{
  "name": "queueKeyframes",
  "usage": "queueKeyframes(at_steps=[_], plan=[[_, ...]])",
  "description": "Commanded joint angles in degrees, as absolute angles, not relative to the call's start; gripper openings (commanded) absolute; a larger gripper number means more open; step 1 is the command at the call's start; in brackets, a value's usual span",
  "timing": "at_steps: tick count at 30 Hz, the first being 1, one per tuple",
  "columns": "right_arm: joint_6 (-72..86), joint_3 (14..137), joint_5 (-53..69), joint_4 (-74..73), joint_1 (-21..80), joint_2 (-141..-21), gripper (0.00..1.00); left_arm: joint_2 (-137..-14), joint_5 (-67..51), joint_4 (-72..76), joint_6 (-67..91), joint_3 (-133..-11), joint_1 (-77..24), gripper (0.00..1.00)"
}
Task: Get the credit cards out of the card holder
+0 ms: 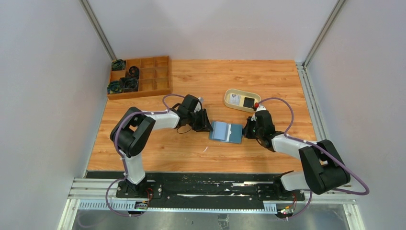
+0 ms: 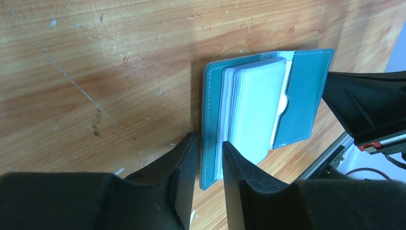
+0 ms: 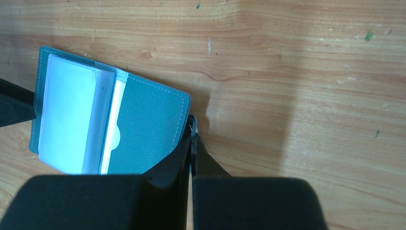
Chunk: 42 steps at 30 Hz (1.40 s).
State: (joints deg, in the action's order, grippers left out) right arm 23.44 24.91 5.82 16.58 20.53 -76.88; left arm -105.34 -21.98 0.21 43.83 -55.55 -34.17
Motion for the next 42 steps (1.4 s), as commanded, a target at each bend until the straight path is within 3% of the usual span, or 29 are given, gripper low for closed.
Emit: queueKeyframes(at_steps=[1, 7, 12, 19, 23, 32, 36, 40, 42], plan=[[22.3, 24.8, 7.0, 15.4, 19.4, -78.3, 0.0, -106.4, -23.5, 2.5, 44.8, -54.7, -34.5, 0.34], [22.3, 24.4, 7.5, 15.8, 19.1, -78.4, 0.0, -107.3, -26.1, 5.7, 46.6, -54.2, -34.5, 0.33], [22.2, 24.3, 7.9, 16.0, 18.6, -78.4, 0.0, -106.7, -26.5, 6.1, 47.1, -53.9, -34.5, 0.18], [22.1, 24.3, 8.6, 16.2, 18.4, -79.1, 0.0, -104.4, -26.1, 6.1, 47.5, -53.6, -34.5, 0.13], [22.2, 24.1, 9.2, 16.7, 18.3, -79.0, 0.0, -104.4, -26.5, 7.1, 47.7, -53.5, -34.5, 0.01], [21.8, 24.1, 11.3, 16.6, 18.2, -78.6, 0.0, -100.7, -25.6, 9.0, 48.6, -51.5, -34.5, 0.0], [20.8, 25.2, 13.0, 13.6, 18.2, -76.8, 0.17, -98.5, -24.8, 9.0, 48.8, -50.7, -34.5, 0.0], [21.7, 27.3, 14.9, 9.7, 18.3, -70.8, 0.46, -95.6, -23.0, 8.8, 48.8, -49.1, -34.5, 0.0], [21.8, 28.9, 14.5, 7.5, 18.6, -68.3, 0.53, -94.0, -21.5, 6.6, 47.8, -48.9, -34.5, 0.0]])
